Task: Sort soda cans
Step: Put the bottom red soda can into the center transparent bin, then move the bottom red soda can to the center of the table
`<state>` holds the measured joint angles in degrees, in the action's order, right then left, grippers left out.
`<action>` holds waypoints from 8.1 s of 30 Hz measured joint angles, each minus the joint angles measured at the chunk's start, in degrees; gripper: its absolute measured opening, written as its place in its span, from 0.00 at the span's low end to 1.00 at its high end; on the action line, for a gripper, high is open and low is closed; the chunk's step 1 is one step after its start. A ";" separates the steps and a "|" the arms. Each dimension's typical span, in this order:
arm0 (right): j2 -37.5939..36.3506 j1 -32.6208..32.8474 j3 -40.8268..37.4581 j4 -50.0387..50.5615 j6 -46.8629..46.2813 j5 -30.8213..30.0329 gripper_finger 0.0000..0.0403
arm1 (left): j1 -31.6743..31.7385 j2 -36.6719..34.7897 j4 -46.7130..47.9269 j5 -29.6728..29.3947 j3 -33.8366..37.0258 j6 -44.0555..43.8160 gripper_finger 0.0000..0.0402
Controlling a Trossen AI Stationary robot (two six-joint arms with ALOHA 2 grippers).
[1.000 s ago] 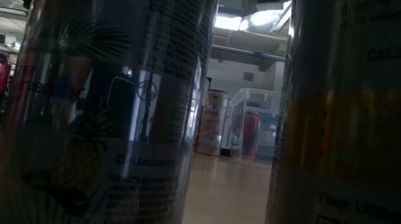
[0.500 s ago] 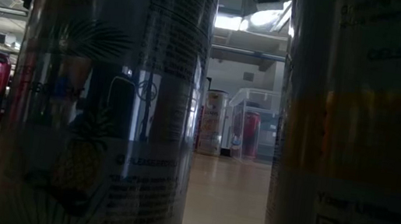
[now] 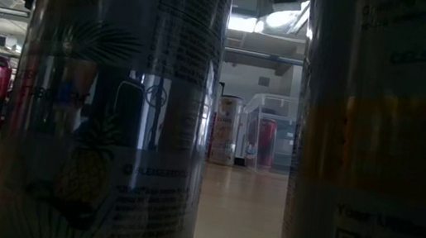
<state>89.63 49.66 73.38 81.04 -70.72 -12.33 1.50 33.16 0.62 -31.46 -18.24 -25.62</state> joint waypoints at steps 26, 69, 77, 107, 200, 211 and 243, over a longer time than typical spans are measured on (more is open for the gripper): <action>-11.65 -50.22 8.53 -23.83 54.04 -26.26 0.72 | 0.07 -0.01 -0.39 -0.63 0.00 3.88 0.55; 11.54 -86.10 10.10 -27.12 72.71 -3.96 0.72 | 0.04 -0.01 0.29 -0.66 0.00 3.73 0.55; 14.83 -86.09 10.10 -27.61 75.21 -4.24 0.72 | 0.04 -0.01 0.29 -0.66 0.00 3.82 0.55; 18.34 -85.99 10.14 -27.36 78.59 -7.56 0.80 | 0.04 0.01 0.29 -0.24 0.00 6.24 0.55; -3.98 -53.38 7.48 -20.06 60.48 -10.67 0.91 | 0.04 21.76 66.18 11.69 -52.74 5.11 0.56; -3.98 -53.38 7.50 -20.04 60.49 -10.70 0.91 | 0.04 21.75 72.82 7.51 -52.74 -1.17 0.89; -3.96 -53.36 7.52 -21.43 59.43 -9.03 0.91 | 12.24 29.83 89.34 17.83 -46.07 -8.49 0.95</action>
<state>85.67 -3.70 80.90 59.61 -11.29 -21.37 13.74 62.99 89.96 -13.63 -64.30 -34.11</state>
